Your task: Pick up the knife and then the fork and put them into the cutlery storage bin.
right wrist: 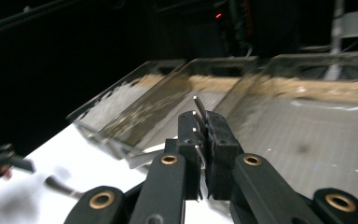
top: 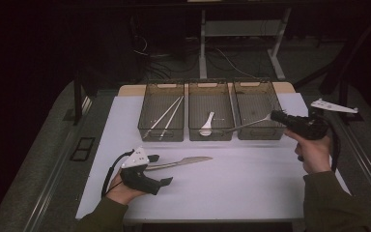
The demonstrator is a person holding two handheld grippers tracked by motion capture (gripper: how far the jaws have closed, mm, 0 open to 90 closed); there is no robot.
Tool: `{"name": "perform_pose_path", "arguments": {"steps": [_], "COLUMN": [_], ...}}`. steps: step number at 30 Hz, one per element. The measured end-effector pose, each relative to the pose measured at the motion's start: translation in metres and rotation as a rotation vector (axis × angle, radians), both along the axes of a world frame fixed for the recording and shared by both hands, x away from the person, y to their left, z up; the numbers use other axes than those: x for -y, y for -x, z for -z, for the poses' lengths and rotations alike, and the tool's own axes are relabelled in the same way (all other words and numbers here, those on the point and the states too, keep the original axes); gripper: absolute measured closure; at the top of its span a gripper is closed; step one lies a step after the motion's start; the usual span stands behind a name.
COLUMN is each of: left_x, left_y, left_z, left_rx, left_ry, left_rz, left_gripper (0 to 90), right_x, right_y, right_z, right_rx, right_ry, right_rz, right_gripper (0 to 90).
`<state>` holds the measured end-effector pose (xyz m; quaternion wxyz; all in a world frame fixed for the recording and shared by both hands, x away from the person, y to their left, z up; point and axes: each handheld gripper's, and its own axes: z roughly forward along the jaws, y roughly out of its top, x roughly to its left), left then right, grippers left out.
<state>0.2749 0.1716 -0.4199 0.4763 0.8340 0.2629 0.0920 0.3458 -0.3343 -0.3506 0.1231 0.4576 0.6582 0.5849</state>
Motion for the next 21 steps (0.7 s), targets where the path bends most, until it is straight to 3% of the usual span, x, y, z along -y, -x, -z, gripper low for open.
{"name": "perform_pose_path", "arguments": {"steps": [7, 11, 21], "left_x": [0.002, 0.002, 0.003], "left_y": [0.000, -0.001, 0.000], "left_z": [0.002, 0.003, 0.004], "left_rx": [-0.012, -0.016, -0.021], "left_ry": [-0.008, -0.015, -0.019], "left_rz": [0.001, 0.007, 0.019], "left_gripper": [0.0, 0.0, 0.0], "right_x": [0.032, 0.042, 0.032], "right_y": [-0.005, -0.016, -0.047], "right_z": [-0.007, -0.010, 0.000], "right_rx": [0.013, -0.020, -0.135], "right_ry": [0.004, 0.036, 0.149], "right_rz": [0.100, 0.139, 0.119], "right_gripper": [85.7, 85.7, 85.6]}}
